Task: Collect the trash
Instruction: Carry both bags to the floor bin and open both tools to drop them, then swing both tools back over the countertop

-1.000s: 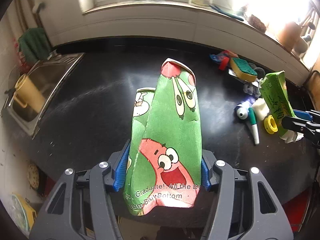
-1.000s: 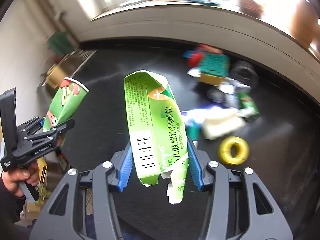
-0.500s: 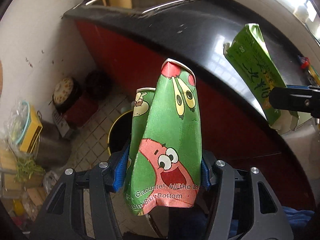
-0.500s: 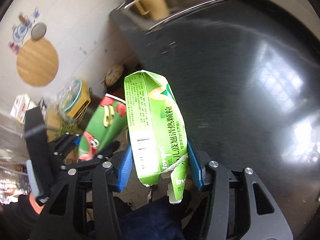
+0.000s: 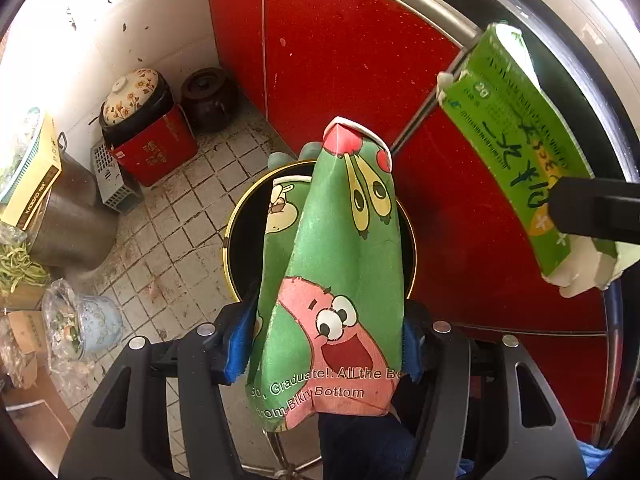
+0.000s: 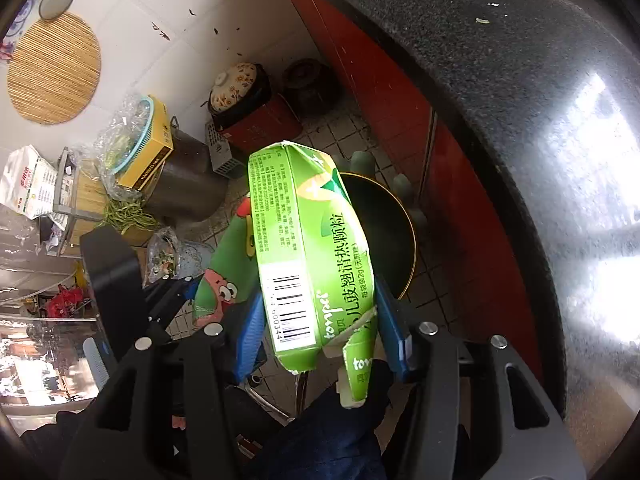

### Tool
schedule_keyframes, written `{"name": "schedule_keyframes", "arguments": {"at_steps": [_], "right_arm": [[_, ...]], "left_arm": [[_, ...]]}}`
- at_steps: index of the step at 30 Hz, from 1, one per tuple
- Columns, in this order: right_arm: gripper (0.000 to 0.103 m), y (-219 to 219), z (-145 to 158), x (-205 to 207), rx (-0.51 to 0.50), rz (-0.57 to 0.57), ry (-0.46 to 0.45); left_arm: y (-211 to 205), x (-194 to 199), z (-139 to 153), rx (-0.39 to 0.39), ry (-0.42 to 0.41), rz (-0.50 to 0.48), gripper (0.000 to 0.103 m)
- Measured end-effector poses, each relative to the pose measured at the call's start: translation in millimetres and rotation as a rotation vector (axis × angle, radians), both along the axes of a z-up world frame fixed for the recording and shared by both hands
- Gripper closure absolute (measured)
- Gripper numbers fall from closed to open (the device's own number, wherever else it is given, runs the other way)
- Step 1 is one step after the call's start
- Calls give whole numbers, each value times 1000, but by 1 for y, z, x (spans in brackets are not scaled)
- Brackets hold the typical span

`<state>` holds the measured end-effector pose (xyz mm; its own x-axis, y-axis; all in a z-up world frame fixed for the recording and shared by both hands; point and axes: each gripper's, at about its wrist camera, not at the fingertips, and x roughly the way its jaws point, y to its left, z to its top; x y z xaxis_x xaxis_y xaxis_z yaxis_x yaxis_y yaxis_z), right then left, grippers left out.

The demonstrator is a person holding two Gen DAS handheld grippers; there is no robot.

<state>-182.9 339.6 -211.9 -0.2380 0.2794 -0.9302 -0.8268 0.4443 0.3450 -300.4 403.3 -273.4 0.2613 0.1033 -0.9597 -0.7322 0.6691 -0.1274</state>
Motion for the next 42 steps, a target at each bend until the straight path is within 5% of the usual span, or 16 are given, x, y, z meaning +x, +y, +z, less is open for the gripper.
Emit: {"name": "schedule_keyframes", "arguments": {"at_steps": [4, 6, 9, 18, 24, 31, 37, 42], "right_arm": [[49, 9, -10, 3, -18, 5, -2], [38, 12, -13, 4, -20, 9, 5], [34, 15, -5, 2, -8, 15, -3], [21, -39, 58, 28, 76, -51, -63], [16, -156, 127, 93, 146, -279, -231], [16, -341, 175, 158, 109, -653, -410], [16, -487, 186, 178, 77, -960, -445], [16, -555, 189, 182, 91, -1088, -441]], "left_arm": [[3, 1, -3, -18, -6, -6, 42], [4, -1, -3, -14, -7, -7, 27], [6, 0, -2, -3, 3, -14, 27], [-16, 12, 49, 74, -28, -77, 12], [-69, 72, 118, 167, -117, -263, 9], [-181, 206, 188, 179, -267, -609, 9], [-298, 293, 220, 138, -343, -850, 9], [-362, 329, 230, 146, -327, -959, 9]]}}
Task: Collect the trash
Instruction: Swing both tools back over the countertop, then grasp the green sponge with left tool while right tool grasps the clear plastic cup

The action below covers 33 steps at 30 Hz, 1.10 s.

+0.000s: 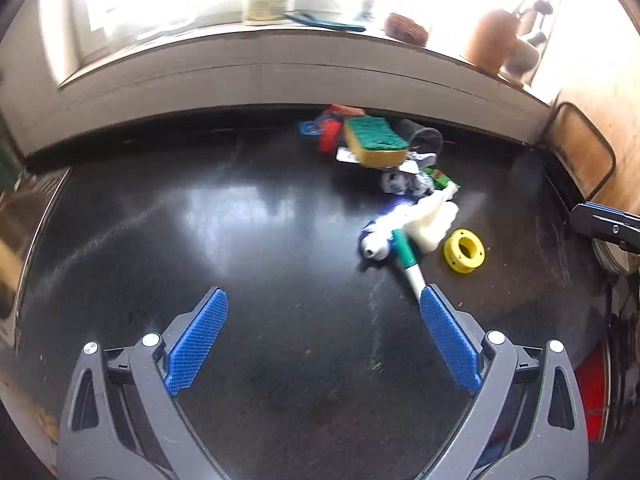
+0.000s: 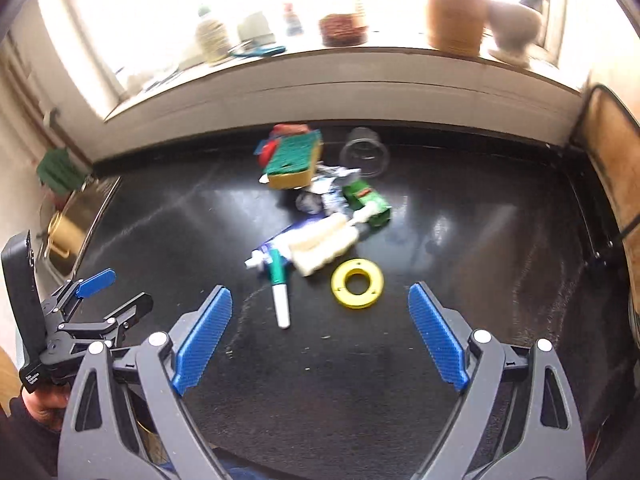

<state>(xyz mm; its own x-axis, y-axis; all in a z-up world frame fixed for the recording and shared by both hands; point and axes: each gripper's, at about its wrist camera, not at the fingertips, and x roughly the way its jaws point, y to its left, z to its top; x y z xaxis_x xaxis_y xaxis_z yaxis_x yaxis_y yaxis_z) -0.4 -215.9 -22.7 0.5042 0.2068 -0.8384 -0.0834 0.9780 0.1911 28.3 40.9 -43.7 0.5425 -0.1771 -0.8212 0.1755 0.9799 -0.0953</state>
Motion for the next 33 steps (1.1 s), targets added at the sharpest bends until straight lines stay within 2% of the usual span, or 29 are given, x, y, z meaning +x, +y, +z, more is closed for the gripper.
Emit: {"name": "schedule_keyframes", "arguments": {"at_steps": [2, 8, 13, 19, 27, 30, 31, 33], "right_arm": [[16, -24, 3, 5, 20, -24, 3], [16, -40, -1, 34, 81, -47, 18], [16, -53, -13, 86, 139, -47, 50], [16, -61, -48, 166, 179, -30, 136], [16, -49, -108, 250, 193, 9, 252], [17, -40, -129, 270, 199, 21, 290], [19, -39, -133, 274, 204, 19, 300], [28, -37, -143, 280, 216, 19, 327]], "left_arm": [[-15, 10, 0, 9, 8, -18, 9], [-45, 51, 2, 20, 46, -35, 9], [-74, 102, -5, 16, 66, -51, 9], [-104, 170, -38, 18, 121, -46, 9], [-115, 221, -76, 38, 192, -22, 10], [-112, 230, -85, 28, 213, -11, 20], [-112, 232, -86, 24, 218, -10, 23], [-110, 236, -89, 21, 221, -10, 37]]}}
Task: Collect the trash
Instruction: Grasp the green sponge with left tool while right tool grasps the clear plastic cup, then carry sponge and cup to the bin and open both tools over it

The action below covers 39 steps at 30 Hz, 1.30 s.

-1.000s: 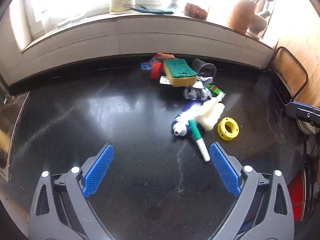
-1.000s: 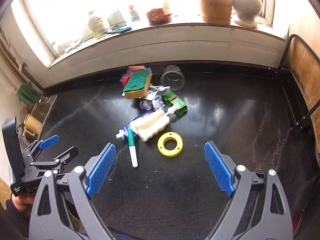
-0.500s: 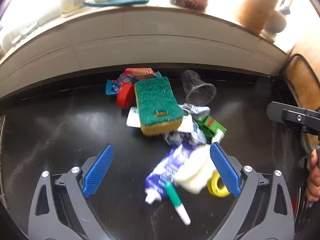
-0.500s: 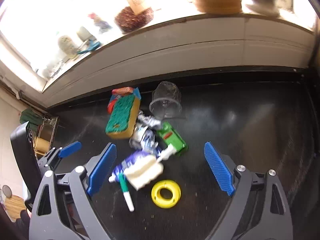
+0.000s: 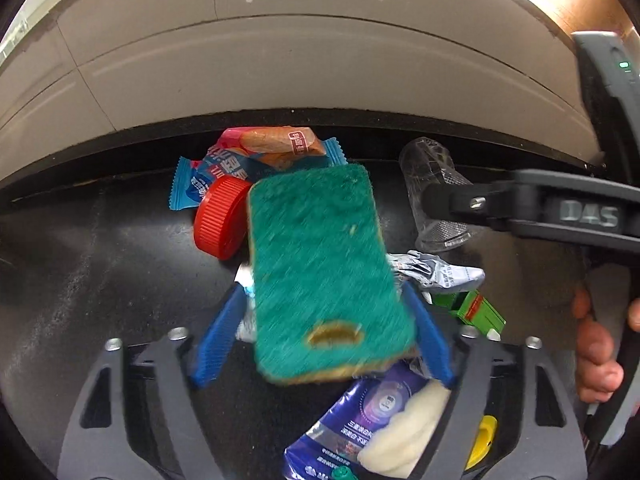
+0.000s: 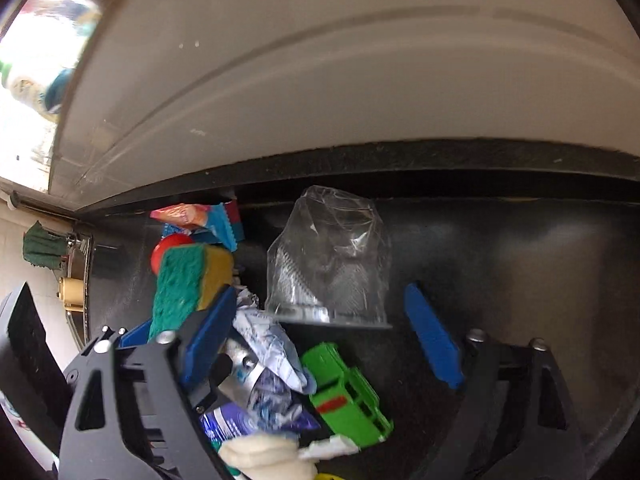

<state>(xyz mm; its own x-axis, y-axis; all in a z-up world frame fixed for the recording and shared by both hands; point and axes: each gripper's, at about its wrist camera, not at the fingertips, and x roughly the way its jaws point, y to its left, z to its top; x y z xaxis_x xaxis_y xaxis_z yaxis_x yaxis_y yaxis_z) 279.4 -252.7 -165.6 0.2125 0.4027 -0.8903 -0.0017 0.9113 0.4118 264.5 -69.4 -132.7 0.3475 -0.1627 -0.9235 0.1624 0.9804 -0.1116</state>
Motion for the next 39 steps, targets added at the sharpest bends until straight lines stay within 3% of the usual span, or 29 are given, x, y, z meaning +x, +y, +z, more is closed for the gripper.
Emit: {"name": "schedule_keyframes", "arguments": {"at_steps": [2, 4, 12, 19, 32, 39], "right_arm": [[39, 2, -7, 4, -3, 5, 19], [41, 3, -7, 4, -4, 8, 9], [42, -7, 41, -27, -45, -3, -99], [42, -7, 93, -100, -103, -7, -174], [42, 14, 110, -258, -213, 27, -206], [42, 33, 108, -281, -216, 35, -205]], "left_arm": [[1, 3, -2, 2, 7, 2, 41], [3, 2, 2, -3, -3, 9, 44], [15, -29, 43, -3, -72, 1, 46], [43, -98, 75, 0, -109, 17, 46], [68, -217, 57, 19, -51, 2, 46], [78, -234, 60, 24, -61, -2, 46]]}}
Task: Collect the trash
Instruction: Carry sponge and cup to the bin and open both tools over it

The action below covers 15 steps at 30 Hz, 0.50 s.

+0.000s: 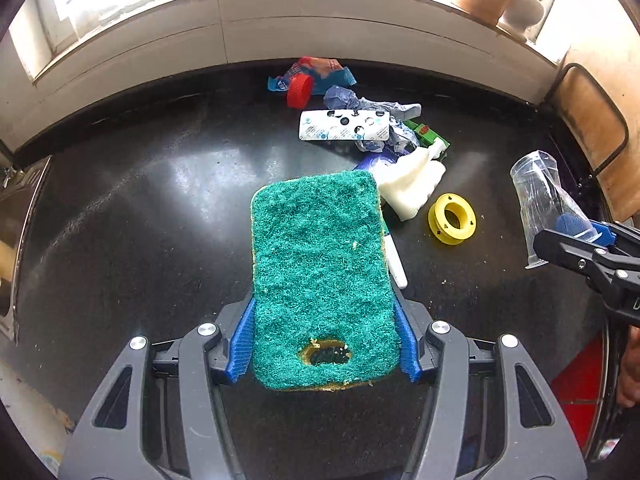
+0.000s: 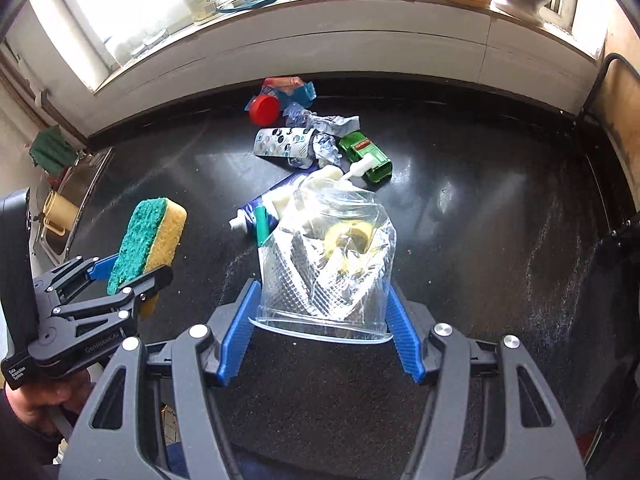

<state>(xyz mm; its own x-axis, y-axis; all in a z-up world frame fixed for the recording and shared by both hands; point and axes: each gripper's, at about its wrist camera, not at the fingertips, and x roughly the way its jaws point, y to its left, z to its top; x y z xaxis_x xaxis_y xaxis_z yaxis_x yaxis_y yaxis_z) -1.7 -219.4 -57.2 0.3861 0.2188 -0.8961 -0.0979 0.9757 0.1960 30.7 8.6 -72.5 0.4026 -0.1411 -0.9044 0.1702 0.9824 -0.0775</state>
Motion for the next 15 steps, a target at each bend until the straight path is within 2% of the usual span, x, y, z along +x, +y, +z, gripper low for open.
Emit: {"name": "schedule_keyframes", "arguments": {"at_steps": [8, 15], "right_arm": [[42, 15, 6, -3, 2, 30, -23], [42, 45, 13, 3, 11, 107, -40]], "left_arm": [[17, -8, 7, 9, -17, 37, 46], [46, -16, 16, 14, -35, 128, 46]]}}
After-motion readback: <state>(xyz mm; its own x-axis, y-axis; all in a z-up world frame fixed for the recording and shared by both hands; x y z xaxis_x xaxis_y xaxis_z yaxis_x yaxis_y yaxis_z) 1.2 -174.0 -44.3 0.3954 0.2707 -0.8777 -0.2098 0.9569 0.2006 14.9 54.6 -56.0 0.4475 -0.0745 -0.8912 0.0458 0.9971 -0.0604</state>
